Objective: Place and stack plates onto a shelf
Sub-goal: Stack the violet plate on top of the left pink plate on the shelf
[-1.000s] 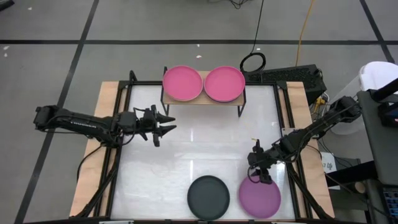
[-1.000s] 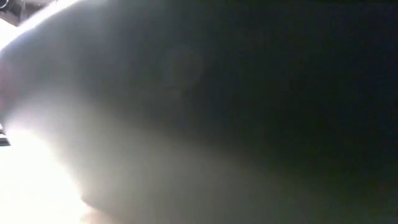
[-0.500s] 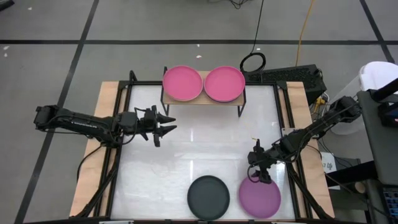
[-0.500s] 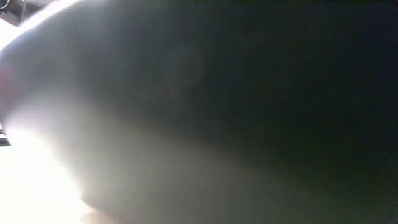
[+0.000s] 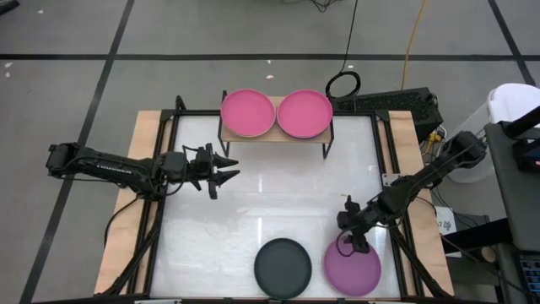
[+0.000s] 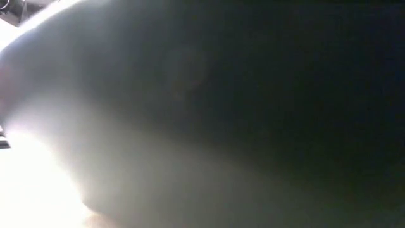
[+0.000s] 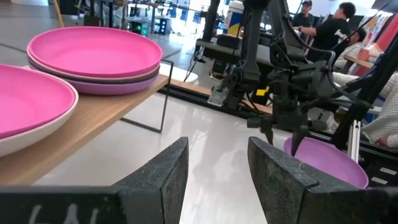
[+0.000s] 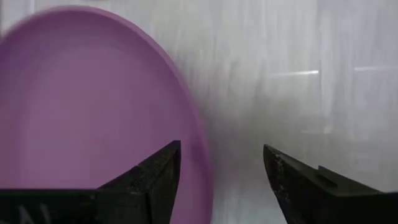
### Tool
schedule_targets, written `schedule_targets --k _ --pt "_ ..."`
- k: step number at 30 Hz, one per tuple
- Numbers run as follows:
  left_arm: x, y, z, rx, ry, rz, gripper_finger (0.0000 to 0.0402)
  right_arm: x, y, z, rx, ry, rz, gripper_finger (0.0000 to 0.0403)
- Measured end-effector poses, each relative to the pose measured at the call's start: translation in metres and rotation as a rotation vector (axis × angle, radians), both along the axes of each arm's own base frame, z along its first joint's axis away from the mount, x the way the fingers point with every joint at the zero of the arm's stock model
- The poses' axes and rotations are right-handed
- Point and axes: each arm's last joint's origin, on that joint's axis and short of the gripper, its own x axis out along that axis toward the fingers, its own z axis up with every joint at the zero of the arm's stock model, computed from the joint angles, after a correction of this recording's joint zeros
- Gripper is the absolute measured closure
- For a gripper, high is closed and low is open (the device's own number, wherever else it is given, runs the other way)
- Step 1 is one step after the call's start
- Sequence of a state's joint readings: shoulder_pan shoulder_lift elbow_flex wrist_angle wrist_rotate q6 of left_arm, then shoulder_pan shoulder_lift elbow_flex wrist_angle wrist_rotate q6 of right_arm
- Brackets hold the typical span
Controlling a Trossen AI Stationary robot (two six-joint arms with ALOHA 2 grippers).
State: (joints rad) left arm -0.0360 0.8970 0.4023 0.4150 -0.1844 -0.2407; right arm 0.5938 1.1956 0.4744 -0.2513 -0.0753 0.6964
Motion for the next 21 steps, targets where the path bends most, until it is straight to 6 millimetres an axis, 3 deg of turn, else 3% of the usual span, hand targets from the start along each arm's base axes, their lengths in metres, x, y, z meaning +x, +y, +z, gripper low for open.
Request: schedule_targets --k 7,11,16,21 --pt "0.0000 0.0000 -0.0002 -0.005 0.002 0.000 0.0231 0.0013 0.0009 -0.0041 -0.013 0.017 0.001 0.0198" --pt "0.0000 0.0002 -0.0002 -0.004 0.002 0.009 0.0231 0.0011 0.0005 -0.0043 -0.016 0.021 0.000 0.0219" --pt "-0.0001 0.0004 -0.0001 0.006 0.002 0.017 0.0231 0.0003 0.0002 -0.0050 -0.021 0.028 0.011 0.0277" --pt "-0.0001 0.0004 0.0002 0.012 0.001 0.017 0.0231 0.0012 -0.0019 -0.0052 -0.026 0.028 0.012 0.0361"
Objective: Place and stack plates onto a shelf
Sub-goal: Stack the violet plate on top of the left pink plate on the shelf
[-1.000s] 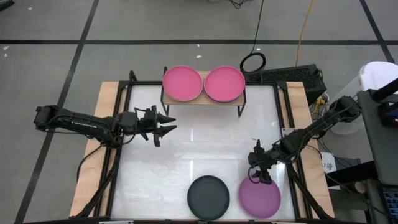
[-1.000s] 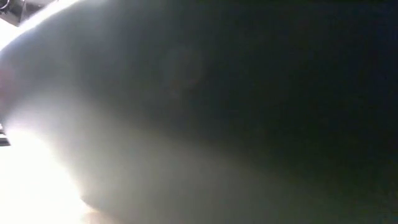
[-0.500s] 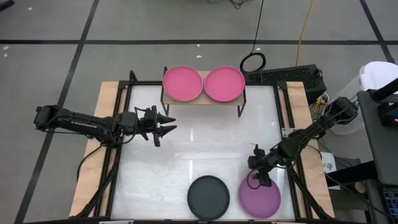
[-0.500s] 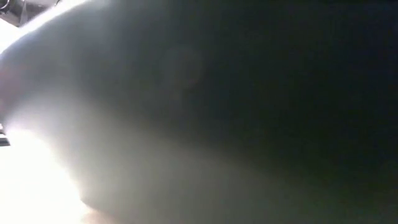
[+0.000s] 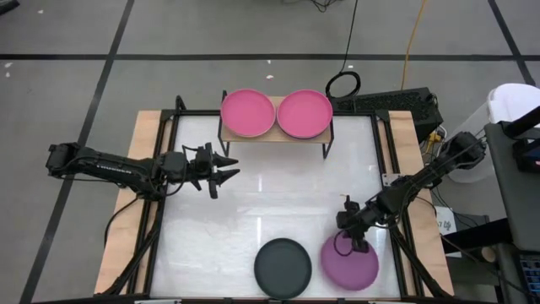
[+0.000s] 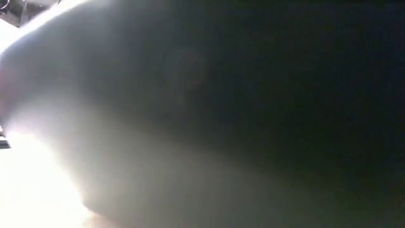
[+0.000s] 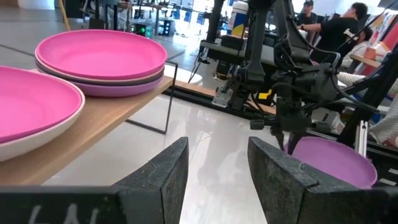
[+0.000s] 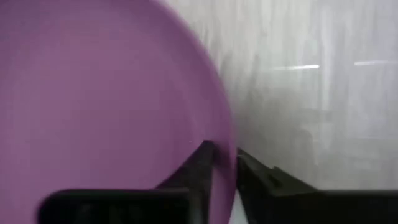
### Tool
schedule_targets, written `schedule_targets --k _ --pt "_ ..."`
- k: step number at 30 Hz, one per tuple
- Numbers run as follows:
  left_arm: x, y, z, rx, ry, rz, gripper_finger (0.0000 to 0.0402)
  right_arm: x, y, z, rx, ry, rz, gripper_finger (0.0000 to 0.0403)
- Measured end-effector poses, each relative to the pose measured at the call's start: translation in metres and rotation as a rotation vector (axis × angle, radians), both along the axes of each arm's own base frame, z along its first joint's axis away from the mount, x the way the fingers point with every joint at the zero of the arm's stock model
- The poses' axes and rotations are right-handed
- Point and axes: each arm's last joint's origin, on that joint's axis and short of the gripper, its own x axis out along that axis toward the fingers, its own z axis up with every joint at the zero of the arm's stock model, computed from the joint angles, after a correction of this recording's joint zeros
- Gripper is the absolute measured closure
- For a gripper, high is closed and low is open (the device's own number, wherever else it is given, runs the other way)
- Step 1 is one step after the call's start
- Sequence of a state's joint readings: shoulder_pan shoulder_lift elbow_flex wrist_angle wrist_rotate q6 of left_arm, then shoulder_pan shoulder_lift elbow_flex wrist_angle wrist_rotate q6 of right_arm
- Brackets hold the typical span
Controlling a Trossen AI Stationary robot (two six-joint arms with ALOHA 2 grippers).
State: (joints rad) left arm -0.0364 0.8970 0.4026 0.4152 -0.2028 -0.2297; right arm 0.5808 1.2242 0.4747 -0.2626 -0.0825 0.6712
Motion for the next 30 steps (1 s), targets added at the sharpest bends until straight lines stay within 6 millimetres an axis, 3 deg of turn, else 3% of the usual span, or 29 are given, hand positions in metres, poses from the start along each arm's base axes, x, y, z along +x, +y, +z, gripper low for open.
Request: schedule_targets --k 3,17,24,30 --pt "0.000 0.000 0.000 0.011 0.001 -0.001 0.0231 0.001 -0.002 0.002 0.005 -0.010 -0.005 0.0394" --pt "0.000 0.000 0.001 0.017 -0.004 -0.001 0.0231 0.009 -0.028 0.027 0.025 -0.157 -0.083 0.0402" --pt "0.000 0.000 0.001 0.038 -0.009 -0.002 0.0231 0.019 -0.040 0.072 0.061 -0.364 -0.118 0.0402" --pt "-0.001 0.000 0.013 0.066 -0.120 0.000 0.0231 0.043 -0.067 0.126 -0.149 -0.702 -0.286 0.0402"
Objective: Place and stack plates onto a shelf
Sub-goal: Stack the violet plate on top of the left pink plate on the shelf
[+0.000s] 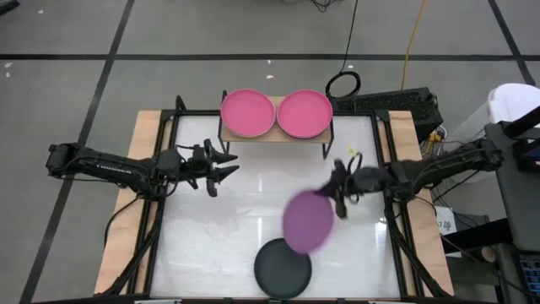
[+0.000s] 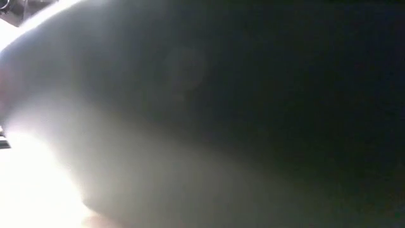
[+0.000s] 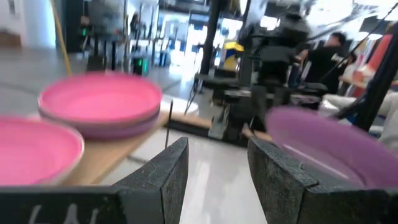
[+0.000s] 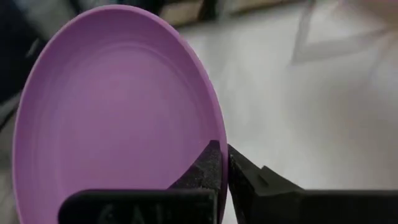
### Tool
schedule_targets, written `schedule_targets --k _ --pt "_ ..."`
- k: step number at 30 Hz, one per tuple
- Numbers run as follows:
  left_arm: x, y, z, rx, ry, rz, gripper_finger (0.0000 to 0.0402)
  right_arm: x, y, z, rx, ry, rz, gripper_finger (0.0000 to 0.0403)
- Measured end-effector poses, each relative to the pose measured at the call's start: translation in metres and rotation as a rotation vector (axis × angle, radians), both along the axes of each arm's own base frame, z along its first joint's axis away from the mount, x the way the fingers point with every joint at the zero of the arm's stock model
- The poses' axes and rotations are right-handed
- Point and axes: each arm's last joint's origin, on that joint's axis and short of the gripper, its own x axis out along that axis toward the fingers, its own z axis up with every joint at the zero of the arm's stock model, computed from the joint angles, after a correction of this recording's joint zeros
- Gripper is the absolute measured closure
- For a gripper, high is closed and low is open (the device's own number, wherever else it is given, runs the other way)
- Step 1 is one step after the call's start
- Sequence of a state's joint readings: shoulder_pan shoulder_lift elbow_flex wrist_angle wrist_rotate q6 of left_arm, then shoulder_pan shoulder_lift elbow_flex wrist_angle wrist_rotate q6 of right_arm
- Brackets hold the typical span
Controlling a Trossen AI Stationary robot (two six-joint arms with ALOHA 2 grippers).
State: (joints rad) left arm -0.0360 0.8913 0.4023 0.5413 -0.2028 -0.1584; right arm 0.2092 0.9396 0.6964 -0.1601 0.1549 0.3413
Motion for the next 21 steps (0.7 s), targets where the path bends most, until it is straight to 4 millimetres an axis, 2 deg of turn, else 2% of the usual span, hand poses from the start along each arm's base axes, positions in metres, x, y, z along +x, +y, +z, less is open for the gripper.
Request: schedule_targets --k 5,11,15,21 --pt "-0.008 0.000 0.012 0.090 -0.065 -0.008 0.0231 0.021 -0.038 0.042 -0.089 -0.302 -0.175 0.0402" --pt "-0.024 0.000 0.024 0.168 -0.111 0.004 0.0231 0.046 -0.101 0.072 -0.182 -0.449 -0.402 0.0403" --pt "-0.029 0.001 0.025 0.176 -0.100 0.012 0.0231 0.070 -0.151 0.081 -0.156 -0.471 -0.458 0.0403" --pt "-0.029 0.001 0.019 0.144 -0.051 0.004 0.0231 0.110 -0.220 0.073 -0.011 -0.439 -0.467 0.0403"
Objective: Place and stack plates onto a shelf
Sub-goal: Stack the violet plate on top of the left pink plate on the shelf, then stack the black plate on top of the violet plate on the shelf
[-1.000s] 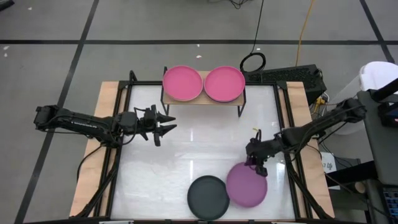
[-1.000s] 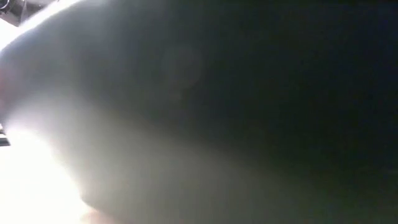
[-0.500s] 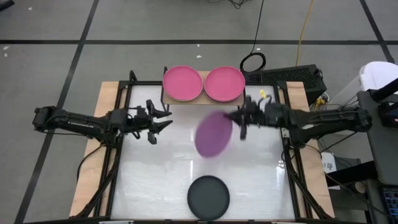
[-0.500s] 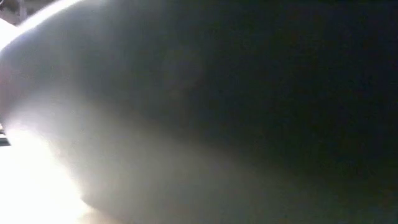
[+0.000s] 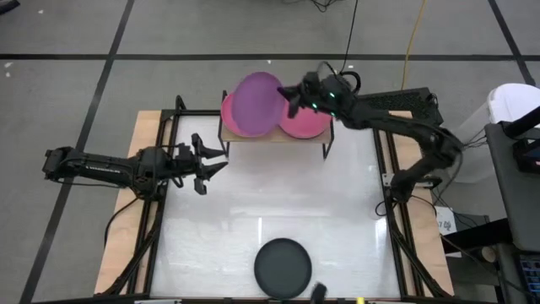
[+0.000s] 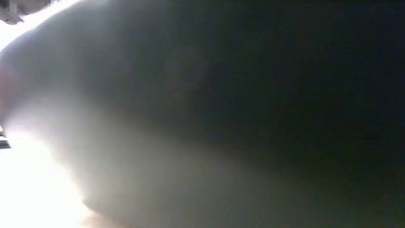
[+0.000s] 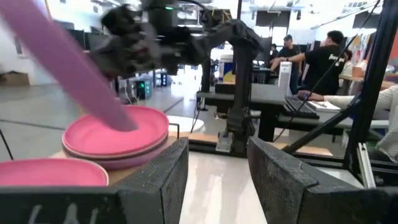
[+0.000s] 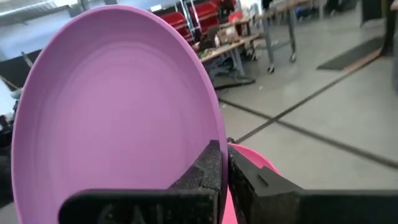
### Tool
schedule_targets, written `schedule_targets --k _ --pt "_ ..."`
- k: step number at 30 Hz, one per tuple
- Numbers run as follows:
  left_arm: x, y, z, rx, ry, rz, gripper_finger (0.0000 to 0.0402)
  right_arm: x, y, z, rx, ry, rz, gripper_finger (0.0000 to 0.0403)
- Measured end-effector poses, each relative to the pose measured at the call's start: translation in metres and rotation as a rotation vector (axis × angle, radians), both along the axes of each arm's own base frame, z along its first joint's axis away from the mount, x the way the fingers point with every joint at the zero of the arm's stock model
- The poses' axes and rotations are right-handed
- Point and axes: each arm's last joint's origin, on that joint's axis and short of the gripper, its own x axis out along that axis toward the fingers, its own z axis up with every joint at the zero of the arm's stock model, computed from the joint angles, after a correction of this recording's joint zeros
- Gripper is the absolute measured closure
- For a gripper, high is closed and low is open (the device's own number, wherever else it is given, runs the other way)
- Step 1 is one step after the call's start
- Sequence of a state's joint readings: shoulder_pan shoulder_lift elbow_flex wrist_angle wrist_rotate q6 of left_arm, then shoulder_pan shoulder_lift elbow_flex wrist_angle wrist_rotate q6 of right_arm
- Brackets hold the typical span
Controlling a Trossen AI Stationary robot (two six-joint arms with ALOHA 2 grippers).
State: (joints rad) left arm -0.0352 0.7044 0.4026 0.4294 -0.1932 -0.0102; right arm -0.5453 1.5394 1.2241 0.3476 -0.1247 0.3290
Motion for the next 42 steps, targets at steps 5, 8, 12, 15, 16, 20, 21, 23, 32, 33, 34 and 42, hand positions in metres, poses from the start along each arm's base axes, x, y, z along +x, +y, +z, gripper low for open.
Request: schedule_targets --k 5,8,12,15,16,20,21,23,32,33,34,42 --pt "0.000 0.000 -0.002 -0.027 0.021 -0.003 0.0231 0.023 -0.030 -0.024 0.058 0.042 -0.006 0.0403" --pt "0.000 0.000 -0.004 -0.042 0.032 -0.005 0.0231 0.028 -0.043 -0.043 0.087 0.082 -0.030 0.0403" --pt "0.000 0.000 -0.004 -0.043 0.033 -0.005 0.0231 0.031 -0.053 -0.058 0.121 0.101 -0.050 0.0398" --pt "0.000 0.000 -0.004 -0.042 0.031 -0.005 0.0231 0.033 -0.053 -0.060 0.098 0.101 -0.041 0.0385" --pt "0.000 0.000 -0.004 -0.041 0.030 -0.005 0.0231 0.033 -0.053 -0.060 0.089 0.101 -0.040 0.0378" --pt "0.000 0.000 -0.004 -0.039 0.031 -0.004 0.0231 0.033 -0.052 -0.059 0.067 0.104 -0.035 0.0342" --pt "0.000 0.000 -0.004 -0.039 0.031 -0.004 0.0231 0.033 -0.052 -0.059 0.067 0.104 -0.035 0.0331" --pt "0.001 0.000 -0.004 -0.040 0.034 -0.004 0.0231 0.033 -0.052 -0.057 0.070 0.101 -0.033 0.0307" --pt "0.010 -0.012 -0.015 0.006 0.124 -0.088 0.0231 0.010 -0.028 -0.002 0.008 -0.010 0.199 0.0230" --pt "0.013 -0.015 -0.019 0.013 0.148 -0.101 0.0231 0.006 -0.022 0.007 -0.007 -0.024 0.238 0.0229" --pt "0.016 -0.017 -0.023 0.016 0.177 -0.112 0.0231 0.001 -0.016 0.017 -0.027 -0.032 0.269 0.0228" --pt "0.056 -0.032 -0.030 -0.059 0.453 -0.142 0.0231 -0.038 0.062 0.067 -0.273 0.088 0.411 0.0238"
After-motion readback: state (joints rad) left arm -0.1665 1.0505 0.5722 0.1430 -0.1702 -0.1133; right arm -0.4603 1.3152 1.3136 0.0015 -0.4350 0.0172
